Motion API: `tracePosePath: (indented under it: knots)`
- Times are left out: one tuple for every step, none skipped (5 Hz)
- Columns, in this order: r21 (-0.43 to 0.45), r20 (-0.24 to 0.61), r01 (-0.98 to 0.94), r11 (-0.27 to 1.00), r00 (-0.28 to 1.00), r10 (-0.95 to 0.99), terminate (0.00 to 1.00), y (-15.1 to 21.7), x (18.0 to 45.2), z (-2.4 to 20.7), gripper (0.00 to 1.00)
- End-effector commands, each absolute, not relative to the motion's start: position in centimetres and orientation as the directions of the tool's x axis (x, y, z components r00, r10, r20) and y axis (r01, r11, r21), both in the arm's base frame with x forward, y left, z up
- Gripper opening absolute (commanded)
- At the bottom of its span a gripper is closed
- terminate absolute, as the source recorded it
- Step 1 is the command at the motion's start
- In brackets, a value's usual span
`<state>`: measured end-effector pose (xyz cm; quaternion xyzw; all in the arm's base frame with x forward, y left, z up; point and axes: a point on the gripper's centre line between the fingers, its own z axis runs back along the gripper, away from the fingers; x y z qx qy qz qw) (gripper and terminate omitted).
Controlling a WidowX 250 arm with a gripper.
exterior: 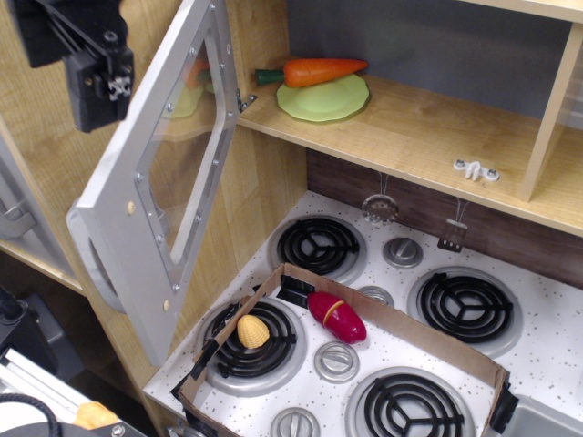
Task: Close microwave
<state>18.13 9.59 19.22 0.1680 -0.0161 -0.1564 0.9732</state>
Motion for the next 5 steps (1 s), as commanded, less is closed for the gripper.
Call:
tracePosePath:
  knots:
    - [0.391, -0.050, 0.336, 0.857, 0.937, -0.345, 0.00, 11.4, 19.0, 19.0, 1.00]
    - [0.392, -0.047, 0.337, 0.856, 0.937, -0.347, 0.00, 12.0, 19.6, 17.2, 1.00]
    - [0.368, 0.010, 0.299, 0.880, 0.945, -0.326, 0.00, 11.5, 20.0, 15.8, 1.00]
    - [0.310, 0.124, 0.253, 0.916, 0.945, -0.303, 0.00, 9.7, 21.8, 14.0, 1.00]
    - [0.243, 0.206, 0.195, 0.950, 0.947, -0.247, 0.00, 7.0, 24.3, 13.7, 1.00]
